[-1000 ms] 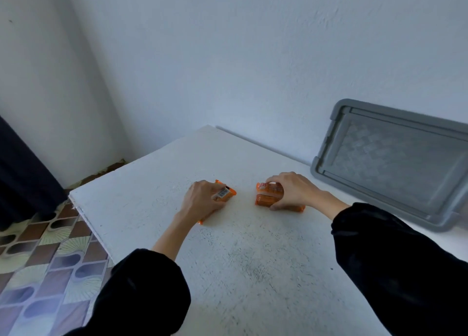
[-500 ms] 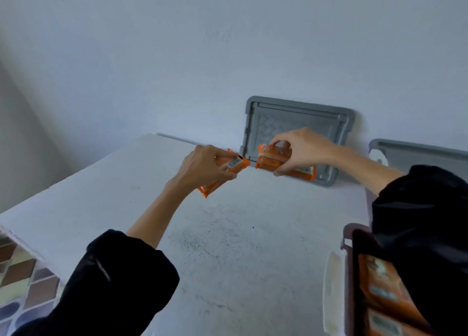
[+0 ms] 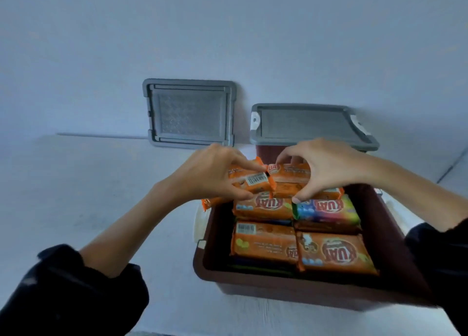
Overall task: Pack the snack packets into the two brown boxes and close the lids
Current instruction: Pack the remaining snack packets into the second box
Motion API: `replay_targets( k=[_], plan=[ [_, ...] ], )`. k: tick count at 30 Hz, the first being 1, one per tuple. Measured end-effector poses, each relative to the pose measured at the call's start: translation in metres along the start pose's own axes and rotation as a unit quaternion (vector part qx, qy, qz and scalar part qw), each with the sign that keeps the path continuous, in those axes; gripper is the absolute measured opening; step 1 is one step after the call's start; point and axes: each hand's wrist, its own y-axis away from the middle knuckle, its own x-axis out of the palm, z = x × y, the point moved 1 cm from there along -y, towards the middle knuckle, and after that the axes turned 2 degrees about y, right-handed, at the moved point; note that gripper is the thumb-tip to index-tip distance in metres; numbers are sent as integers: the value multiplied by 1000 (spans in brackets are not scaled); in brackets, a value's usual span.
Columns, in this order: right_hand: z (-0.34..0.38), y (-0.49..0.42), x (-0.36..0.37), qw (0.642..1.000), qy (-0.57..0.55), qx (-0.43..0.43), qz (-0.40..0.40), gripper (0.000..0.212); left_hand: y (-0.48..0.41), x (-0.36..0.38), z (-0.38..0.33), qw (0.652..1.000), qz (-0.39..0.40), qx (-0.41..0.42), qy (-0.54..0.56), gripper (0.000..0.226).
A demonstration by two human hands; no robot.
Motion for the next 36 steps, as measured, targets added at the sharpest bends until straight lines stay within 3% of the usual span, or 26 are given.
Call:
replay_targets(
  k=[9, 31, 36],
  plan=[
    [-24, 69, 55, 998, -8, 40, 37, 78, -11, 65, -46, 982, 156, 87, -62, 52],
    [-17, 79, 80, 997, -65, 42, -31, 68, -11, 75, -44, 985, 139, 91, -44, 55],
    [-13, 63, 64, 992, -79, 38, -91, 62, -15, 60, -33, 992, 68, 100, 20, 37]
  ],
)
